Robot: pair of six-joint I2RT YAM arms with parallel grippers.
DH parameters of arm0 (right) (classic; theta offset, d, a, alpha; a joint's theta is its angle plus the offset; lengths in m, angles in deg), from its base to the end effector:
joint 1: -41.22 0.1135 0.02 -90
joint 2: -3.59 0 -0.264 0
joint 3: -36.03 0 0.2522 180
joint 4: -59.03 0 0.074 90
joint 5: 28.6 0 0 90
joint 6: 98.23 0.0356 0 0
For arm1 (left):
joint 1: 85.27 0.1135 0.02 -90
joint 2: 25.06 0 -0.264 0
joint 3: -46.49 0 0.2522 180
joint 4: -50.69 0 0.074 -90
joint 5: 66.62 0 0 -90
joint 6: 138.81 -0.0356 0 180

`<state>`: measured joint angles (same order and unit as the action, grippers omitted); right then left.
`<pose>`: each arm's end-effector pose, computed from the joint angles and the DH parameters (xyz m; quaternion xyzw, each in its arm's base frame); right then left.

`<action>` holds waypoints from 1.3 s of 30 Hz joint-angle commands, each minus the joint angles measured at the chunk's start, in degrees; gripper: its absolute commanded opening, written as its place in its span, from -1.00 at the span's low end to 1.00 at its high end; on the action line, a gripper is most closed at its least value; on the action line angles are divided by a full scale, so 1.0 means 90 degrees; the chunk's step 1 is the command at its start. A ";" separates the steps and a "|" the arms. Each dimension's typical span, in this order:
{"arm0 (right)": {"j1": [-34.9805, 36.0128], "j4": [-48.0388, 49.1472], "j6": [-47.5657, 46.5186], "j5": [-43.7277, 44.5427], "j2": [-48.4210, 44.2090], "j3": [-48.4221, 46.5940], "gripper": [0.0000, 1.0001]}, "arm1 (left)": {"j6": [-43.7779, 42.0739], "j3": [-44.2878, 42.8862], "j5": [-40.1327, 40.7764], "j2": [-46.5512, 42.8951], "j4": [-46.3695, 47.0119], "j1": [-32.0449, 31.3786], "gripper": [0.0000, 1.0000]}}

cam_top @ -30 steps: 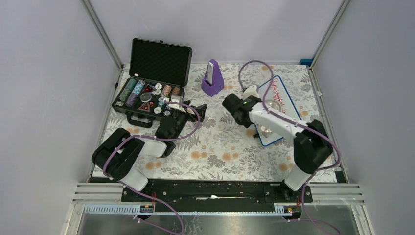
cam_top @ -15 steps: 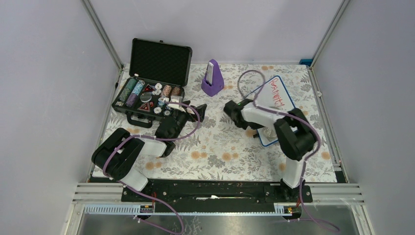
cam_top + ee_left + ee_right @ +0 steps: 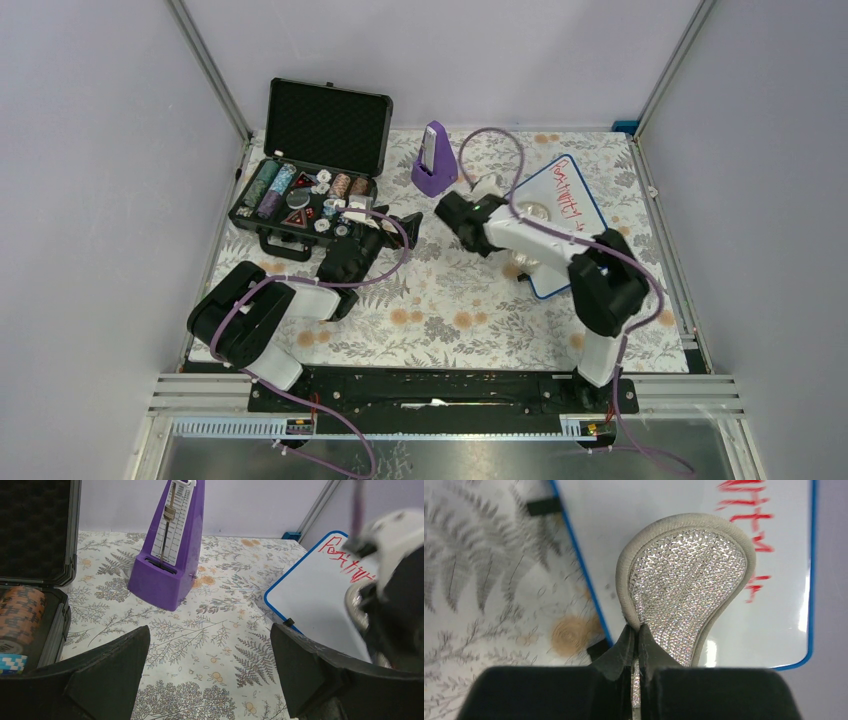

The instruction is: Erase the whiteboard

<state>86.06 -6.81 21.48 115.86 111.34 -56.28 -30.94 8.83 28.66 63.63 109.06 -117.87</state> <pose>0.2742 0.2319 0.2042 -0.0822 0.8835 -0.3221 0.3301 0.2386 -0.1487 0.1953 0.0503 0.6587 -0.2923 0.6915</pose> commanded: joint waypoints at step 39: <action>-0.2366 0.1297 -0.1619 -0.0662 -0.1714 -0.0450 -1.00 | 0.0105 -0.0071 -0.0118 0.0047 0.0466 0.0069 0.98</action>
<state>69.91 5.30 8.34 106.92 99.86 -55.18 -30.75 8.83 28.31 63.98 109.06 -117.61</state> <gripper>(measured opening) 0.023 0.989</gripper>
